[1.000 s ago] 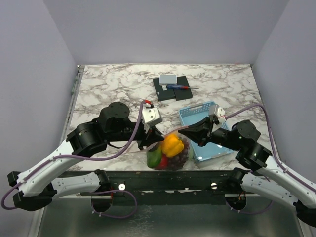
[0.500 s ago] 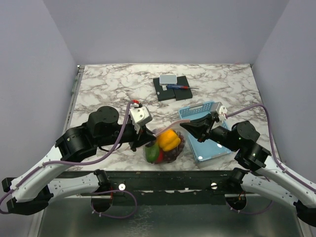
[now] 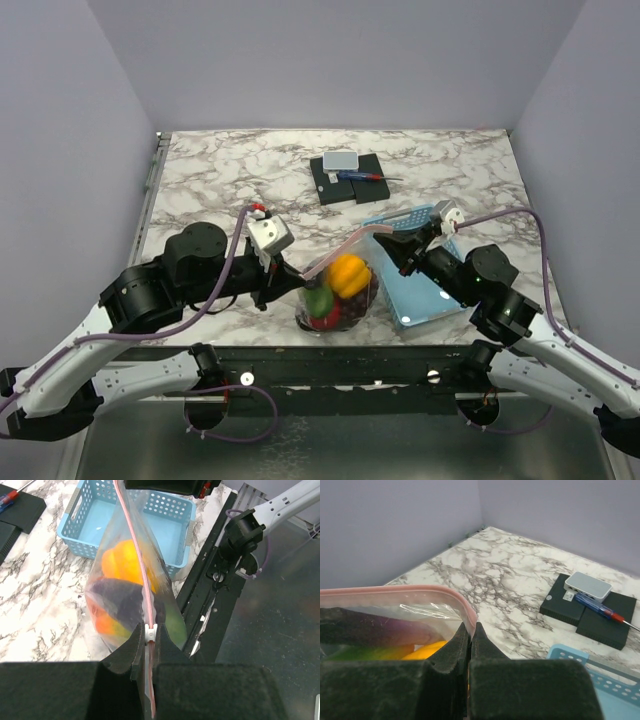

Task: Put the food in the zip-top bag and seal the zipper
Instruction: Zip the zipper food storage bag at the center of the board.

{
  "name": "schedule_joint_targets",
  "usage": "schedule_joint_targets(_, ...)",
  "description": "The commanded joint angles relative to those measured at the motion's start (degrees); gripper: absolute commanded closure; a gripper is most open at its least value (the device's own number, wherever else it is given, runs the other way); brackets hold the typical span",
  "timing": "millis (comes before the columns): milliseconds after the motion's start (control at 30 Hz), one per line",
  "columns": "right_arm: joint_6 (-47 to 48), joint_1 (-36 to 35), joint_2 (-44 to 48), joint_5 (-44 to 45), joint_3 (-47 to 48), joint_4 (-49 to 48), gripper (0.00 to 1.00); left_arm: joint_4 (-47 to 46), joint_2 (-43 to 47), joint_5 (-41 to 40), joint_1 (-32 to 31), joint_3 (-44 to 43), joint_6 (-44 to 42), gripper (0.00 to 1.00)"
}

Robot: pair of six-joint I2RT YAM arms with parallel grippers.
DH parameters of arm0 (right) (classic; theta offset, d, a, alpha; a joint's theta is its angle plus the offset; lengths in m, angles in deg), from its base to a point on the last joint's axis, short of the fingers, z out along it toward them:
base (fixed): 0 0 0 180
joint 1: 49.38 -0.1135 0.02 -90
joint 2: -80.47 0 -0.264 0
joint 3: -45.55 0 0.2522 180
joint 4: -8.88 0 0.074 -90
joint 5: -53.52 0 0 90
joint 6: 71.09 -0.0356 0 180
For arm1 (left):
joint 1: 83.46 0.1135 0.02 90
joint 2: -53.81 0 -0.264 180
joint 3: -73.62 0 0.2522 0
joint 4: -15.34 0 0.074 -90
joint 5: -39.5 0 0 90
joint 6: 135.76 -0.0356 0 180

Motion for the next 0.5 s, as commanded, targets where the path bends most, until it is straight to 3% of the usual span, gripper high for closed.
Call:
schedule_joint_targets(0, 0.3, 1.1, -0.2, 13.9, -0.5, -2.9, 0.99, 3.2, 2.9, -0.4, 0.0, -0.5, 2.3, 1.00)
schedule_joint_targets(467, -2.2, 1.1, -1.8, 20.8, -0.4, -2.4, 0.99, 5.9, 6.8, -4.0, 0.0, -0.6, 5.1, 1.00)
